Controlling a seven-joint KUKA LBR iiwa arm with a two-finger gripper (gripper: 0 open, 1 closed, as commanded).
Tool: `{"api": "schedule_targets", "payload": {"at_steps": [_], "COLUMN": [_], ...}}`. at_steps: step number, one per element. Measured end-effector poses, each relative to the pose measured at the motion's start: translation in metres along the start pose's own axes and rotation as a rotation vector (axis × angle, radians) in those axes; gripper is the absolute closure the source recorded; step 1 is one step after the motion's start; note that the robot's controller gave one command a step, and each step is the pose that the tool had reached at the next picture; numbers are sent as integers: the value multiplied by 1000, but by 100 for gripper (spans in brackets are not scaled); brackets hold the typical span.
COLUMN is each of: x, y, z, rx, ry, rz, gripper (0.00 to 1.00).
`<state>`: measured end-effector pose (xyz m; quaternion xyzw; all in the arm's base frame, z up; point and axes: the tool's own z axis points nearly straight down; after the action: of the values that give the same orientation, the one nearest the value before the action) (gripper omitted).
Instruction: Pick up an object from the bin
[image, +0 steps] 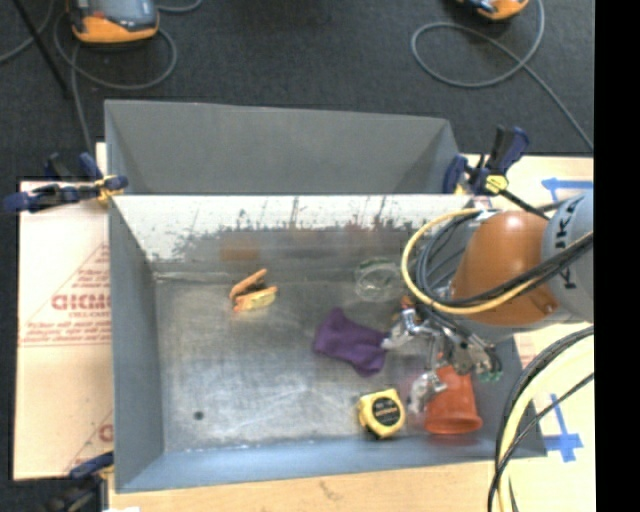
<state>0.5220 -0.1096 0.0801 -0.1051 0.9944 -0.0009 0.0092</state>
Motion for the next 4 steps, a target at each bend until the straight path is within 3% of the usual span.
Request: {"api": "schedule_targets", "payload": {"at_steps": [1,2,3,4], "x": [0,-40,-40,-40], "y": [0,50,48,49], "z": [0,-3,-2,-2], "rx": [0,2,4,4], "ry": [0,-6,-9,-8], "rz": [-1,-45,-46,-46], "gripper": [0,100,0,0]}}
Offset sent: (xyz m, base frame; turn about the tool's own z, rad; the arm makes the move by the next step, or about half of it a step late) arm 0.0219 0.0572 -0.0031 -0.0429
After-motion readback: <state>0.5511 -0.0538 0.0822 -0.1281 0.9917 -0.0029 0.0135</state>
